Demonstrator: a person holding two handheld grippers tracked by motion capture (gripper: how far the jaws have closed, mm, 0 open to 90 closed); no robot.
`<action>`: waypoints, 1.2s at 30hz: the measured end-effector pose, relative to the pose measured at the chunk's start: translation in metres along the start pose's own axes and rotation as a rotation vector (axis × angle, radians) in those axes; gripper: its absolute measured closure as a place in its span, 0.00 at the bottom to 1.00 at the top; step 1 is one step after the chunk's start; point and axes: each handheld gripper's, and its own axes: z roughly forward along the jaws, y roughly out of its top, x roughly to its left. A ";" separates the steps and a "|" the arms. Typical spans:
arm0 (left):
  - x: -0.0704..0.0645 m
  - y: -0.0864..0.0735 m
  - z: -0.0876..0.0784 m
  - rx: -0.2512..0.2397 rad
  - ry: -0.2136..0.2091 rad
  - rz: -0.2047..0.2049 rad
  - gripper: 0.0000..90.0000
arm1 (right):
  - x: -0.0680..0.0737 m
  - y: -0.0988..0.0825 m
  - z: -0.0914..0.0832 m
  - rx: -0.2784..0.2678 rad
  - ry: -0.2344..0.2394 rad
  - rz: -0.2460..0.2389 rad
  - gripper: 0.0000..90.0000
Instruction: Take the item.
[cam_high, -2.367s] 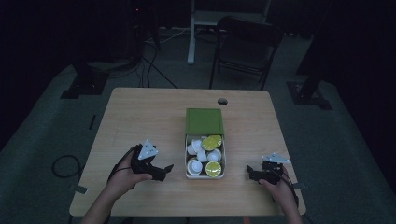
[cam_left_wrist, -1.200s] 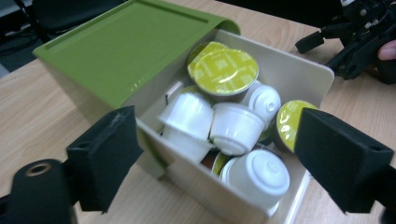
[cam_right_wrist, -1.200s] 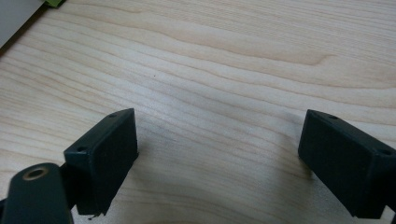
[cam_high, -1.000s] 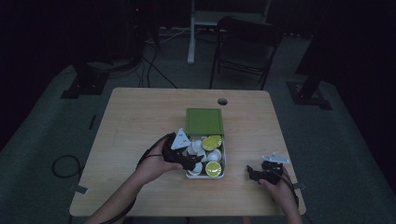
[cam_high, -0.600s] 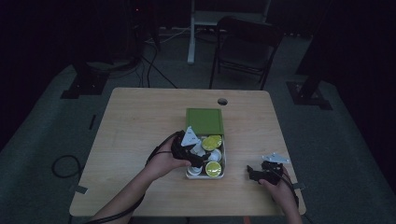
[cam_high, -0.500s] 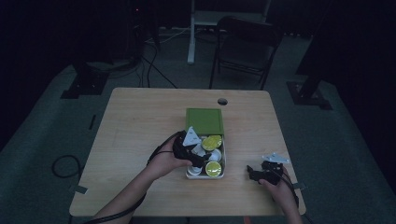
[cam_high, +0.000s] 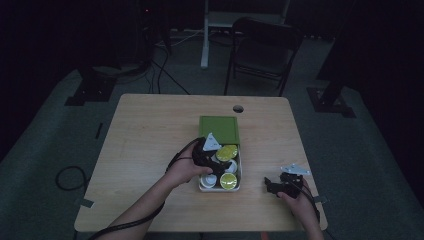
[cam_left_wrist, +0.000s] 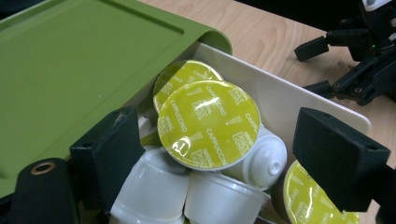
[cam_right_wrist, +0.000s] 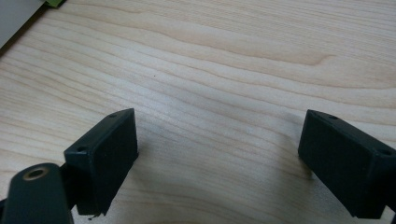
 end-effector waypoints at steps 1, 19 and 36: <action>0.000 0.000 0.001 0.002 0.001 -0.002 0.18 | 0.000 0.000 0.000 0.000 0.000 0.000 0.13; 0.004 0.000 0.016 0.025 -0.004 -0.033 0.41 | 0.000 0.000 0.000 -0.001 0.000 0.000 0.13; -0.008 0.006 0.002 0.009 -0.040 0.030 0.43 | 0.000 0.000 0.000 0.000 0.000 0.000 0.13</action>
